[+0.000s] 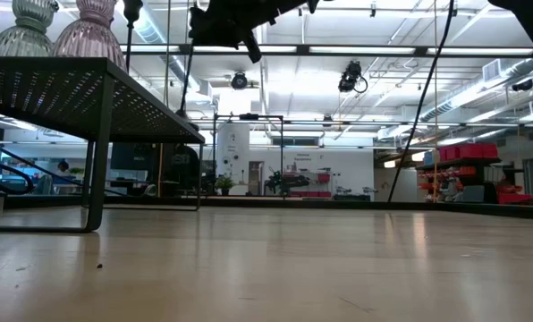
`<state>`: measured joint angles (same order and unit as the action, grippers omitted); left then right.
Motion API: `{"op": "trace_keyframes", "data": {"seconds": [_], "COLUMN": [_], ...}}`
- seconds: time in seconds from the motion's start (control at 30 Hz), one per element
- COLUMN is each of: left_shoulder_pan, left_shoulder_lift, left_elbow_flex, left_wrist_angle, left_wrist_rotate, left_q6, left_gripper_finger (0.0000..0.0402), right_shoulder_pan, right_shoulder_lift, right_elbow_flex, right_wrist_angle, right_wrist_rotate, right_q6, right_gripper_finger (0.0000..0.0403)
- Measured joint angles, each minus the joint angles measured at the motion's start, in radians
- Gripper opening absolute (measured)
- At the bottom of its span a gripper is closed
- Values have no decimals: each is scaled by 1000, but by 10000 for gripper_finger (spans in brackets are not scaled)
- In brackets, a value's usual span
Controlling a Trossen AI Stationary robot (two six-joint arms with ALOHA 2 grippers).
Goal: Pick & Place candle stick holders
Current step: Put the black candle holder on the shelf, then put the decorative plant on the shelf
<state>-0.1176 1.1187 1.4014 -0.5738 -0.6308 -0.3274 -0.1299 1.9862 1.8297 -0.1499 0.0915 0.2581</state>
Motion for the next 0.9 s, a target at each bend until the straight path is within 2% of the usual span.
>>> {"op": "trace_keyframes", "data": {"seconds": [0.47,0.7,0.9], "left_shoulder_pan": [0,0,0], "left_shoulder_lift": [0,0,0], "left_elbow_flex": [0,0,0], "left_wrist_angle": [0,0,0], "left_wrist_rotate": [0,0,0], "left_q6": [2,2,1], "left_gripper_finger": [162,162,162], "right_shoulder_pan": [1,18,47], "right_shoulder_lift": [0,-17,-77], "right_elbow_flex": [0,0,0], "right_wrist_angle": [9,-50,-213], "right_wrist_rotate": [-7,-53,-55], "right_q6": [3,3,2], "right_gripper_finger": [158,173,174]}}
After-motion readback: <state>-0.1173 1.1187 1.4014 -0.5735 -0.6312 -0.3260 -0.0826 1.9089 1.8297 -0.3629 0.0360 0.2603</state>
